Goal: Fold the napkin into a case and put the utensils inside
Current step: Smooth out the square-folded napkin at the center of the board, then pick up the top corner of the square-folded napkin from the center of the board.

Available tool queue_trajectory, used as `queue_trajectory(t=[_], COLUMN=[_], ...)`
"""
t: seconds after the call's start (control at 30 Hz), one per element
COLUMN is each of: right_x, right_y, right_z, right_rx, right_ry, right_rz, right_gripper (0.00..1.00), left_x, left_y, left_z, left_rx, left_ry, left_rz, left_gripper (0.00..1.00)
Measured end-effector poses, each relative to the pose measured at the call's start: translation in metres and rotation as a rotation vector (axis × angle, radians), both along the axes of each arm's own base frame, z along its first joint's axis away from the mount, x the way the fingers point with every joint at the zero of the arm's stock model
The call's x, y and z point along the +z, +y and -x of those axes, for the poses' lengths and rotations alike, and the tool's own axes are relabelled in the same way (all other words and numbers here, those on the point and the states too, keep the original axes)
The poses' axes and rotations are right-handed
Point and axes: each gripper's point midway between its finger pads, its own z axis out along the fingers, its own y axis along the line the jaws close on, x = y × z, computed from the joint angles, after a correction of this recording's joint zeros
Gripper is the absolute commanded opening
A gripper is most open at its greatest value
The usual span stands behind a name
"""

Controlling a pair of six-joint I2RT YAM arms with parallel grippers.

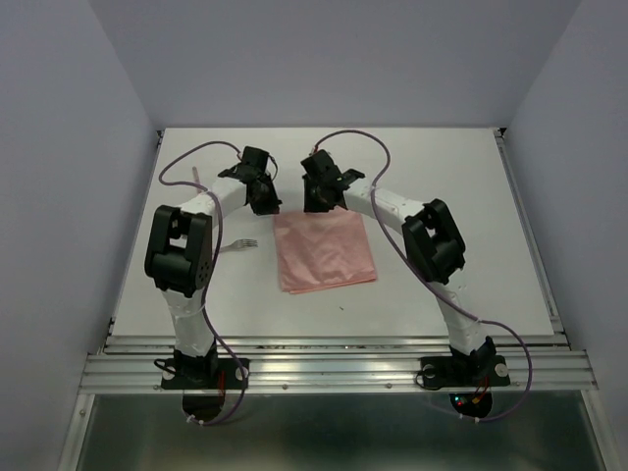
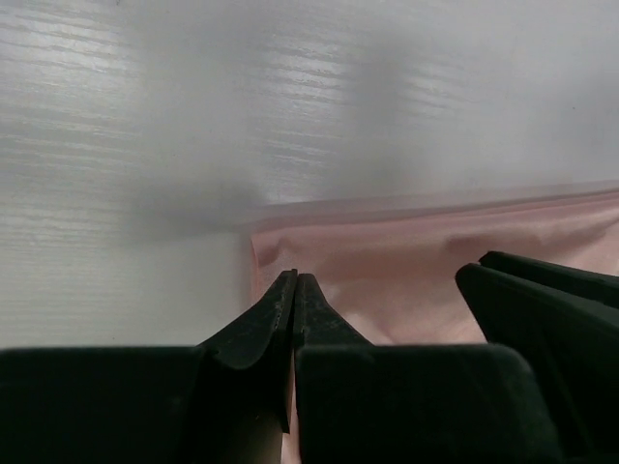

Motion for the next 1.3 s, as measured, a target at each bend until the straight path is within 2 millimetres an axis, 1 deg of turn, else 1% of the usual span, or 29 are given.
queue_trajectory(t=[0.1, 0.17, 0.23, 0.37, 0.43, 0.5, 0.57, 0.6, 0.67, 0.7, 0.77, 0.83, 0.87, 0.9, 0.97, 1.0, 1.03, 1.13, 1.2, 1.3], right_x=[-0.007, -0.018, -0.033, -0.030, -0.029, -0.027, -0.019, -0.011, 0.006, 0.011, 0.024, 0.027, 0.027, 0.026, 0.025, 0.025, 0.024, 0.021, 0.018, 0.008], right_y=[0.007, 0.008, 0.007, 0.006, 0.006, 0.001, -0.002, 0.000, 0.010, 0.013, 0.025, 0.031, 0.033, 0.031, 0.038, 0.042, 0.046, 0.052, 0.055, 0.060], right_z=[0.002, 0.001, 0.003, 0.002, 0.003, 0.018, 0.032, 0.042, 0.065, 0.074, 0.104, 0.129, 0.149, 0.157, 0.182, 0.189, 0.197, 0.207, 0.208, 0.206], right_rx=[0.014, 0.016, 0.016, 0.017, 0.025, 0.043, 0.062, 0.080, 0.127, 0.144, 0.204, 0.246, 0.276, 0.283, 0.329, 0.344, 0.361, 0.381, 0.387, 0.394], right_ry=[0.013, 0.026, 0.050, 0.044, 0.037, 0.047, 0.047, 0.035, 0.000, -0.012, -0.051, -0.081, -0.090, -0.095, -0.118, -0.131, -0.142, -0.177, -0.195, -0.211], right_rz=[-0.005, 0.000, 0.013, 0.013, 0.002, 0.004, 0.011, 0.010, 0.000, -0.002, -0.005, 0.006, 0.021, 0.034, 0.066, 0.080, 0.094, 0.142, 0.169, 0.213], right_gripper=[0.27, 0.27, 0.27, 0.27, 0.30, 0.31, 0.32, 0.32, 0.33, 0.34, 0.36, 0.39, 0.41, 0.43, 0.47, 0.50, 0.51, 0.54, 0.55, 0.56], left_x=[0.009, 0.012, 0.017, 0.028, 0.034, 0.036, 0.034, 0.032, 0.029, 0.030, 0.032, 0.037, 0.040, 0.042, 0.049, 0.052, 0.055, 0.058, 0.058, 0.058], left_y=[0.001, 0.002, 0.006, 0.016, 0.022, 0.029, 0.034, 0.035, 0.039, 0.041, 0.044, 0.050, 0.057, 0.060, 0.070, 0.075, 0.080, 0.088, 0.087, 0.084], left_z=[0.001, 0.001, 0.001, 0.005, 0.007, 0.011, 0.019, 0.022, 0.031, 0.035, 0.037, 0.037, 0.037, 0.036, 0.033, 0.032, 0.031, 0.030, 0.030, 0.030], left_rx=[0.000, 0.003, 0.013, 0.032, 0.045, 0.058, 0.066, 0.068, 0.074, 0.074, 0.076, 0.082, 0.092, 0.097, 0.117, 0.126, 0.138, 0.150, 0.144, 0.132], left_ry=[-0.013, -0.017, -0.025, -0.046, -0.064, -0.068, -0.062, -0.057, -0.041, -0.036, -0.037, -0.043, -0.049, -0.055, -0.074, -0.081, -0.090, -0.097, -0.095, -0.095], left_rz=[0.002, -0.001, -0.001, 0.007, 0.012, 0.015, 0.016, 0.016, 0.016, 0.018, 0.022, 0.028, 0.030, 0.031, 0.033, 0.035, 0.035, 0.038, 0.043, 0.053], left_gripper=[0.13, 0.13, 0.13, 0.13, 0.13, 0.13, 0.13, 0.13, 0.13, 0.14, 0.14, 0.16, 0.16, 0.16, 0.17, 0.17, 0.17, 0.19, 0.22, 0.25])
